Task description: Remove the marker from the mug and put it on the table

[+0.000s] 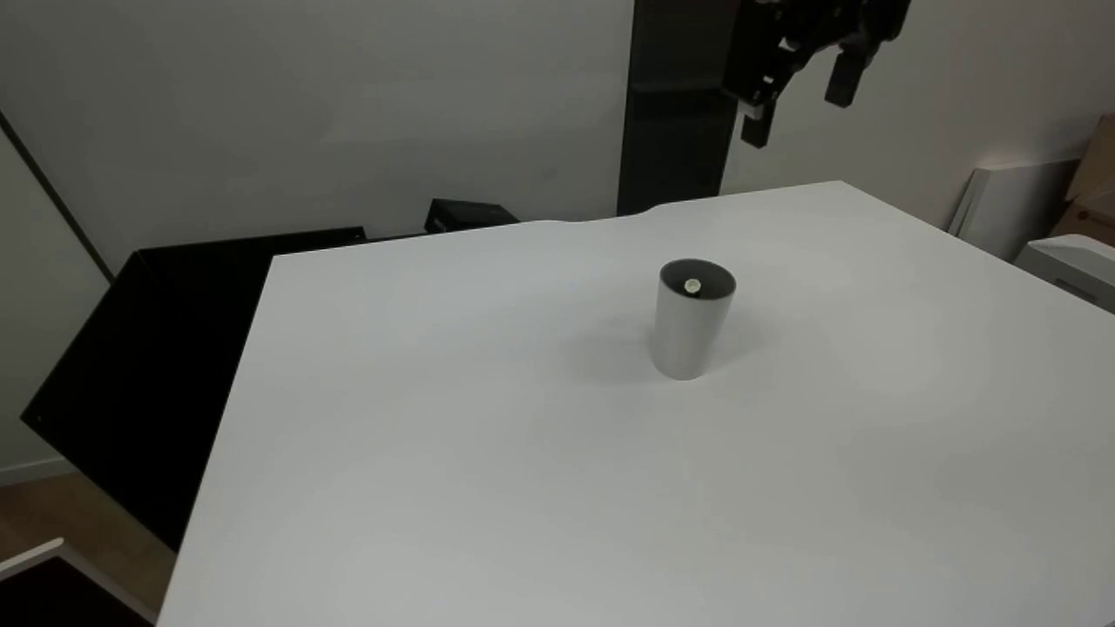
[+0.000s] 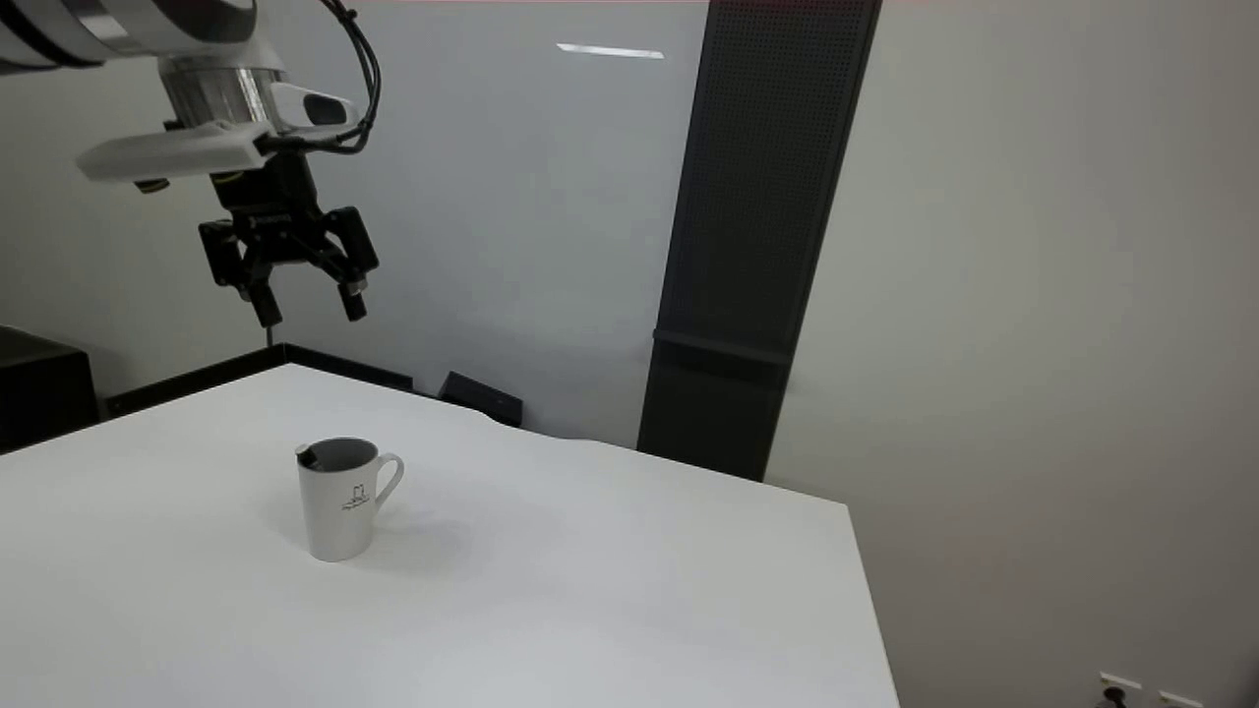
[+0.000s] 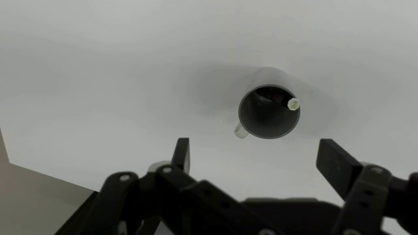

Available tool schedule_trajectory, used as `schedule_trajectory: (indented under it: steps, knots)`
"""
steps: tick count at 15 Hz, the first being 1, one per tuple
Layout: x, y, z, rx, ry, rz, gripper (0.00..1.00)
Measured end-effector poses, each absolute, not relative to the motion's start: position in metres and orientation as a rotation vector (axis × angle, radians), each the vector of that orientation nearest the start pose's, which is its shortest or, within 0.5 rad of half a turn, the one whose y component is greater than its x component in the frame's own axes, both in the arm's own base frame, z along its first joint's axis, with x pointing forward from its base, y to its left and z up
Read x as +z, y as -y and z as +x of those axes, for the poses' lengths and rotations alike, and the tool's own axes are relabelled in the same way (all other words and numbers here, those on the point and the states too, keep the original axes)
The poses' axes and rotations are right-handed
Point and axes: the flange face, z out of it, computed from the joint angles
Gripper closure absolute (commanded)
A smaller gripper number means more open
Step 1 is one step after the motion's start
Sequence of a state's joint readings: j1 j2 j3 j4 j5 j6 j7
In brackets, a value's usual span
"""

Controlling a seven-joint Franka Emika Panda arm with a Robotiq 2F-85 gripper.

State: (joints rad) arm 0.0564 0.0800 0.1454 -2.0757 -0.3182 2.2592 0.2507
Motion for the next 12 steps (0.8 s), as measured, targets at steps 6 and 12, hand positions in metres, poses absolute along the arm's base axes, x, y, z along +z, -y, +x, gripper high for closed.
schedule_trajectory:
  steps: [6, 12]
  knots:
    - [0.369, -0.134, 0.576, -0.193, 0.317, -3.321, 0.0]
    - [0.356, -0.141, 0.58, -0.154, 0.308, -3.305, 0.0]
